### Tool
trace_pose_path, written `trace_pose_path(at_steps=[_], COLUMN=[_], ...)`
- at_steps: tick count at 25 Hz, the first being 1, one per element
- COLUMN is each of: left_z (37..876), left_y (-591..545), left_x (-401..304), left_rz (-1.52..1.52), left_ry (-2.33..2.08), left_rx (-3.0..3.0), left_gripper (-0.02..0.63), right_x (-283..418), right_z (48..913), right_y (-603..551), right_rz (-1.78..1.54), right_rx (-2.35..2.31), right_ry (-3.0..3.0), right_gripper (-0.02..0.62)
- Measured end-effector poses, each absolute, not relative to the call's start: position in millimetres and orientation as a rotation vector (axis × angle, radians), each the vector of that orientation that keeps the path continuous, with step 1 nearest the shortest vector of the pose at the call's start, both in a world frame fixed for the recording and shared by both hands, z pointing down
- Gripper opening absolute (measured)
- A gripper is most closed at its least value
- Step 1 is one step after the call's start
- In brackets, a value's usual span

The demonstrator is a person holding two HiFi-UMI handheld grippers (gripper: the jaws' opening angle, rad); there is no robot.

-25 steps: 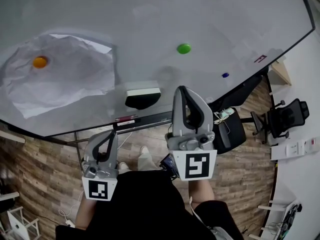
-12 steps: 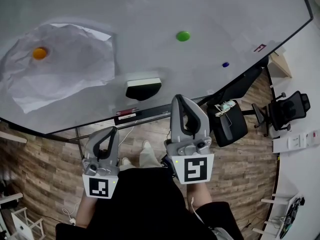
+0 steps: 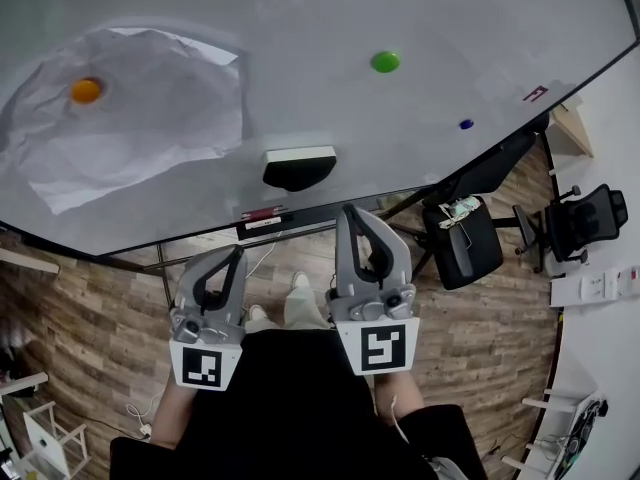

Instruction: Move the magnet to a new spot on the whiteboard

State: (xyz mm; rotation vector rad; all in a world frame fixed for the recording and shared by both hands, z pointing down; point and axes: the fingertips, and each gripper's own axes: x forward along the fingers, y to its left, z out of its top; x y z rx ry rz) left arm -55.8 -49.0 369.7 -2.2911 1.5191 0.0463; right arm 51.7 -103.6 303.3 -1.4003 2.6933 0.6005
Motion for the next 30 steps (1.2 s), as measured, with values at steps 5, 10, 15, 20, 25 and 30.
trace_pose_path(at_steps=[5,10,15,20,25,30], left_z=[369.5,369.2,368.7,369.5,372.2,372.2], left_y=[-51.2,-52.8,-51.9,-49.7,-45.5,-42.1], left_x=[-59.4,-61.4,-63.5,-65.1,-64.1,-65.1], left_rz=[0.039,0.039,0.03,0.042,0.044,0.053], left_ry=[1.529,1.537,1.542,1.559,1.561,1.571], left_rx=[-2.28,-2.273,-2.266,-2.263,-2.278,-2.278], left_gripper=[0.002,0.002,0.002,0.002,0.002,0.002], right_x=[48.4,44.3,35.8,32.2,26.8,23.5], right_z=[317.7,326.4,335.9,345.8,349.0,352.7], right_y=[-99.6,-95.9,-87.9,-79.6,-70.5,-64.8], right_rz=[0.598,0.588,0.568,0.535,0.549,0.558], right_rx=[-1.396,-1.386,-1.35,-1.332,-1.311,-1.3], right_ry=[2.719,2.735,2.767,2.8,2.806,2.821], right_gripper=[0.002,0.003,0.002,0.002,0.002,0.002])
